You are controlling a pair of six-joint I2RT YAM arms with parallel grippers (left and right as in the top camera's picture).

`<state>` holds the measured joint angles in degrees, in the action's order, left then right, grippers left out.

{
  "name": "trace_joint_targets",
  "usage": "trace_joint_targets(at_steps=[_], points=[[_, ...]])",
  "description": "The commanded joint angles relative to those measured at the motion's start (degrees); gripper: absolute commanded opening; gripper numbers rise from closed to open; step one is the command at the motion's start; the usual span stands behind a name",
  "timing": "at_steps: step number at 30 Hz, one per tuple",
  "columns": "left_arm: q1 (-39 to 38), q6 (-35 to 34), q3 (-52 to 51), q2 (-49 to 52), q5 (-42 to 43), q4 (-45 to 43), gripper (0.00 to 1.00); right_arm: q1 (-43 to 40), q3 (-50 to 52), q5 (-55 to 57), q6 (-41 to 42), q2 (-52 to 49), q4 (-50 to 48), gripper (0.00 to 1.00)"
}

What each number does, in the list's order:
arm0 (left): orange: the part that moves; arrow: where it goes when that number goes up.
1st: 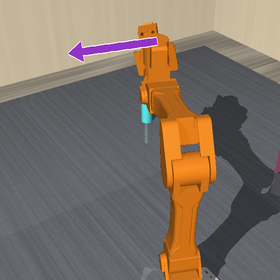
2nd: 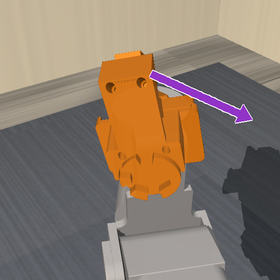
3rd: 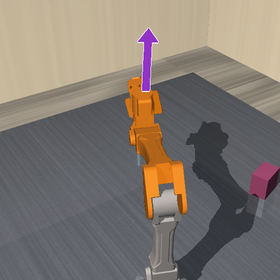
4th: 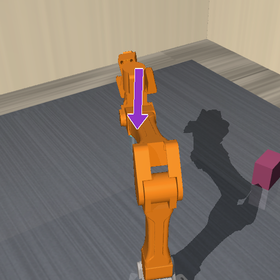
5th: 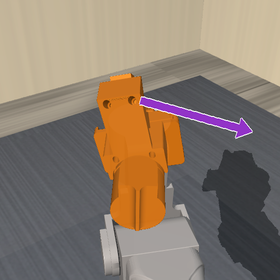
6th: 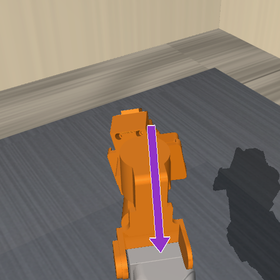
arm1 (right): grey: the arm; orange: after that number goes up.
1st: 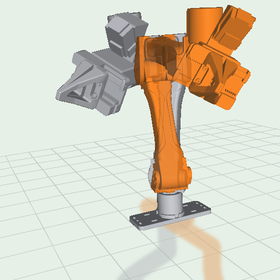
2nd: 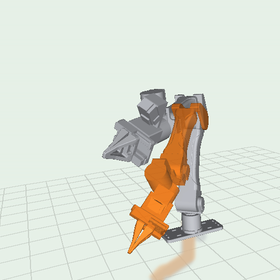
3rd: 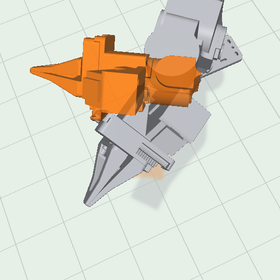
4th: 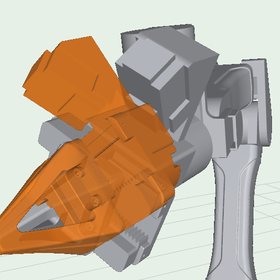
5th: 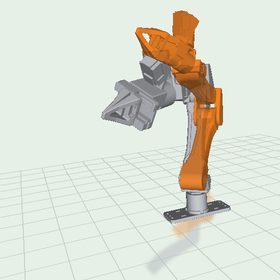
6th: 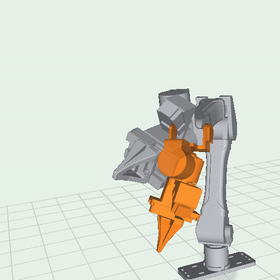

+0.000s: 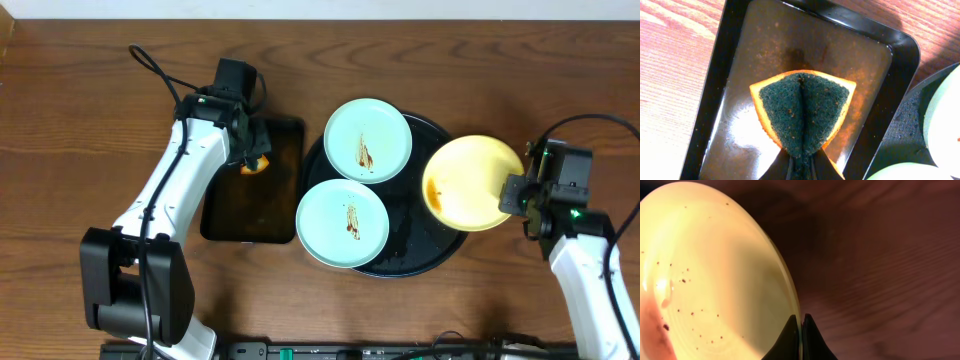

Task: Clean dirty plates on tray and stack at the side
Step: 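Return the sponge to the black tray with the left gripper, then lift and tilt the yellow plate with the right gripper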

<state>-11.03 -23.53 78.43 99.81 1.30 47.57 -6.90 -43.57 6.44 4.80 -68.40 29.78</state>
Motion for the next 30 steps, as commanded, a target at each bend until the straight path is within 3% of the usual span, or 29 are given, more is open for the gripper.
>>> trace_joint_targets(at_steps=[1,7,13,18,30], points=[[0.1,0.5,0.2,-0.9,-0.3,0.2,0.07,3.6,-1.6,7.7,-3.1,3.7,-1.3,0.01],[0.1,0.5,0.2,-0.9,-0.3,0.2,0.07,11.9,-1.6,12.1,-9.0,5.8,-1.7,0.01],[0.1,0.5,0.2,-0.9,-0.3,0.2,0.08,16.7,-1.6,24.2,-7.5,5.4,-1.3,0.01],[0.1,0.5,0.2,-0.9,-0.3,0.2,0.08,17.4,-1.6,16.7,-7.6,4.8,0.6,0.01],[0.1,0.5,0.2,-0.9,-0.3,1.5,0.07,11.1,-1.6,7.2,7.6,-5.9,2.5,0.01]])
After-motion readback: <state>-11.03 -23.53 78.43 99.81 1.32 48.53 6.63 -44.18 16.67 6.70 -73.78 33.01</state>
